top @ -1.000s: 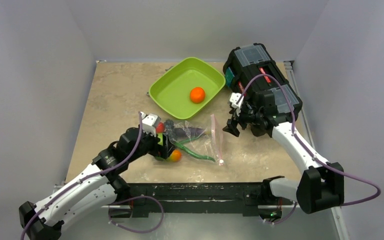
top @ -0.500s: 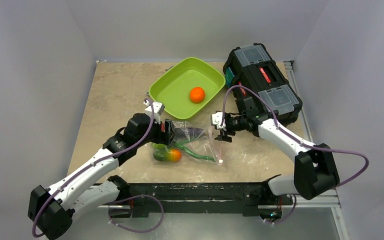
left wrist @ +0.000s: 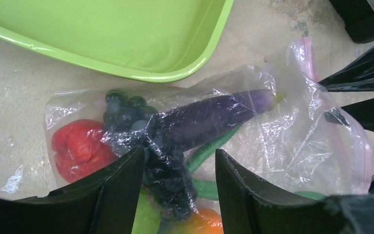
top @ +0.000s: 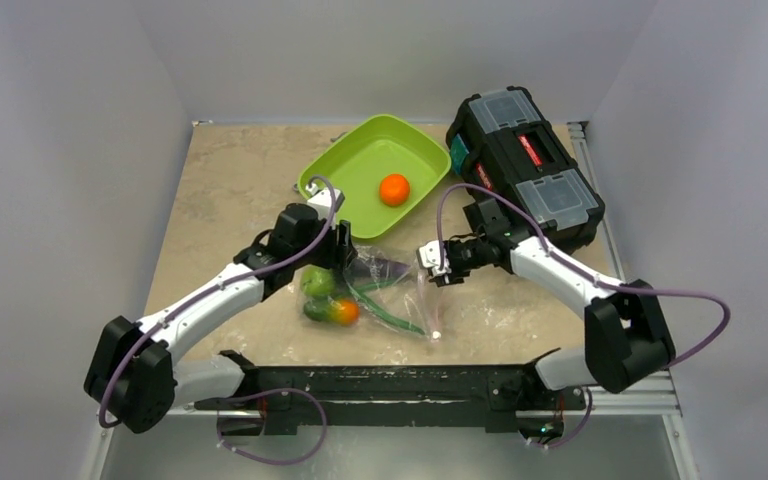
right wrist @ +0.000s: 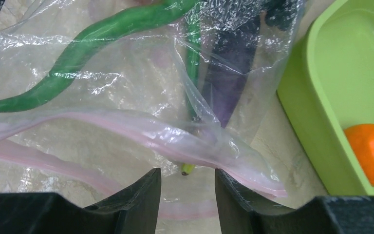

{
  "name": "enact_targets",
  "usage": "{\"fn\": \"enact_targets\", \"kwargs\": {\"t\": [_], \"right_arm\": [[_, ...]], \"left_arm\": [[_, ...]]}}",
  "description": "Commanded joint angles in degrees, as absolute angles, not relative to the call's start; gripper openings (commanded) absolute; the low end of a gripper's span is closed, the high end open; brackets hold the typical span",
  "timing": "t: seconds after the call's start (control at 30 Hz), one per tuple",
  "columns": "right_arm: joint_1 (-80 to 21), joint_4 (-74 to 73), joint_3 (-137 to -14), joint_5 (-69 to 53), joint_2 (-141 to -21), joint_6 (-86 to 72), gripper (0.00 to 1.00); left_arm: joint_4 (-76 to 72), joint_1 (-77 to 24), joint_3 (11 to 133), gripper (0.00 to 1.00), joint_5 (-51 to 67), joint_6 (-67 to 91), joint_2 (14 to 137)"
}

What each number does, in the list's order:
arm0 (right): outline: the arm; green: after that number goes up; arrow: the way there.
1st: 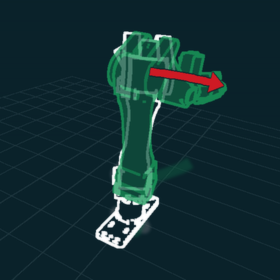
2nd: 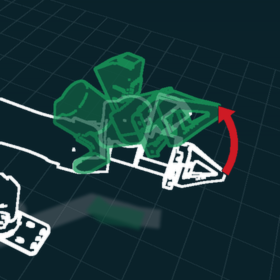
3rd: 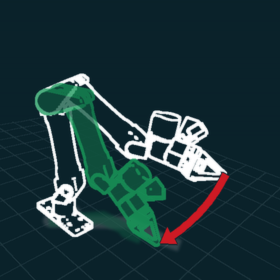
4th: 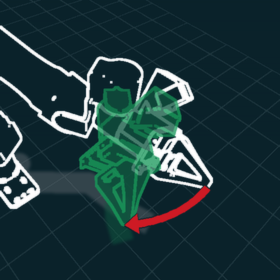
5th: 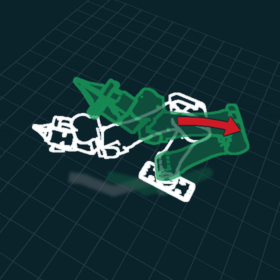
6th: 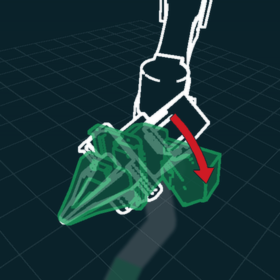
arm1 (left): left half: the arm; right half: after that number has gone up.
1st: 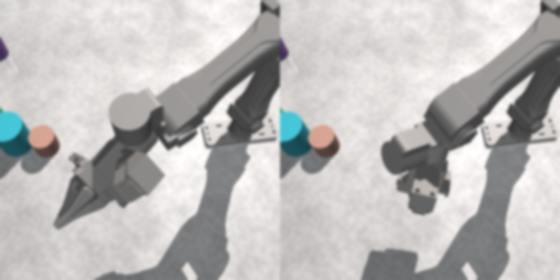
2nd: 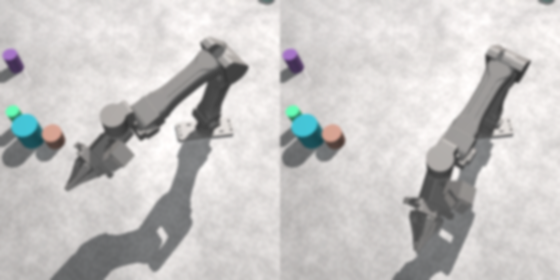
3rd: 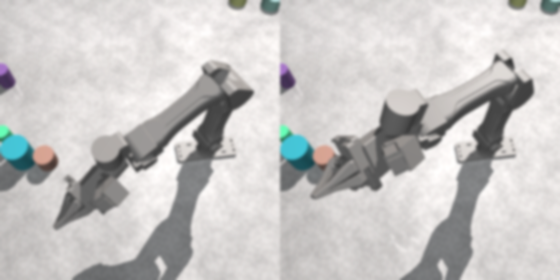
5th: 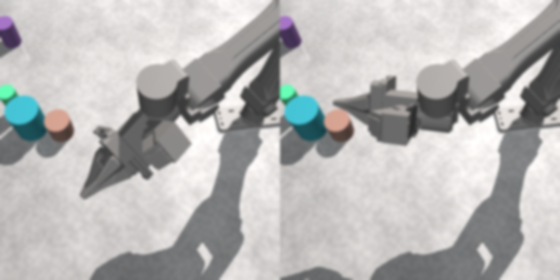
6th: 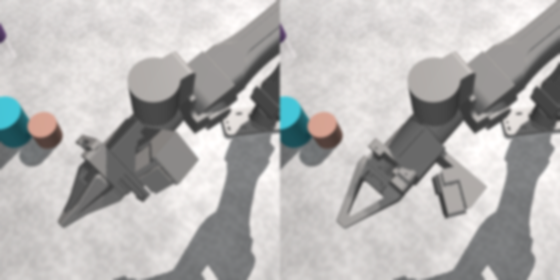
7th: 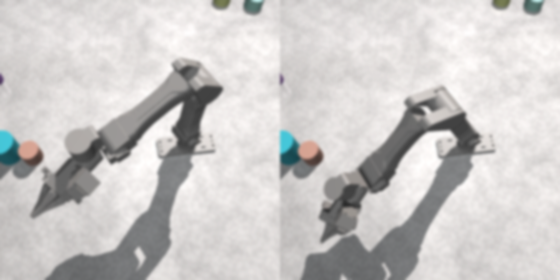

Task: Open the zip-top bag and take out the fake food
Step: Pick up the fake vegetable from the zipper food storage bag.

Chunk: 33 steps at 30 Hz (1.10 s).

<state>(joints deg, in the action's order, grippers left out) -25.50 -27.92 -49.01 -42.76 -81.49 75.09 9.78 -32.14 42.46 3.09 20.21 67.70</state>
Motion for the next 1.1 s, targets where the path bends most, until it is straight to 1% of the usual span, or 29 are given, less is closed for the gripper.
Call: {"fn": "enact_targets", "kwargs": {"t": [0.0,0.13,0.23,0.3,0.47,0.67,0.83,1.07], "right_arm": [[-25.5,-26.4,-47.7,-42.0,-74.4,72.4,0.45],[-24.1,-28.2,-46.8,-42.0,-71.0,70.6,0.47],[-23.8,-30.7,-45.7,-41.7,-69.8,72.3,0.45],[-24.0,-31.2,-44.4,-41.1,-69.7,73.4,0.42],[-26.4,-28.0,-43.4,-39.8,-72.4,71.9,0.34],[-30.4,-20.3,-44.3,-34.3,-77.8,68.1,0.32],[-33.4,-15.7,-45.2,-28.9,-82.6,64.7,0.38],[-34.2,-9.7,-44.0,-25.1,-83.7,60.1,0.53]], "left_arm": [[5.1,-31.2,44.1,0.54,4.6,18.4,69.1],[4.2,-30.7,44.1,0.53,4.7,18.1,71.3],[3.9,-30.4,44.1,0.48,4.7,18.0,73.3],[3.2,-30.1,43.7,0.46,4.8,18.1,74.7],[1.8,-29.8,43.3,0.44,5.8,19.0,77.7],[1.3,-29.7,42.6,0.42,6.2,19.5,78.9],[1.2,-29.6,41.4,0.41,6.1,19.7,79.2],[0.9,-29.6,40.2,0.40,7.2,20.5,80.0]]}}
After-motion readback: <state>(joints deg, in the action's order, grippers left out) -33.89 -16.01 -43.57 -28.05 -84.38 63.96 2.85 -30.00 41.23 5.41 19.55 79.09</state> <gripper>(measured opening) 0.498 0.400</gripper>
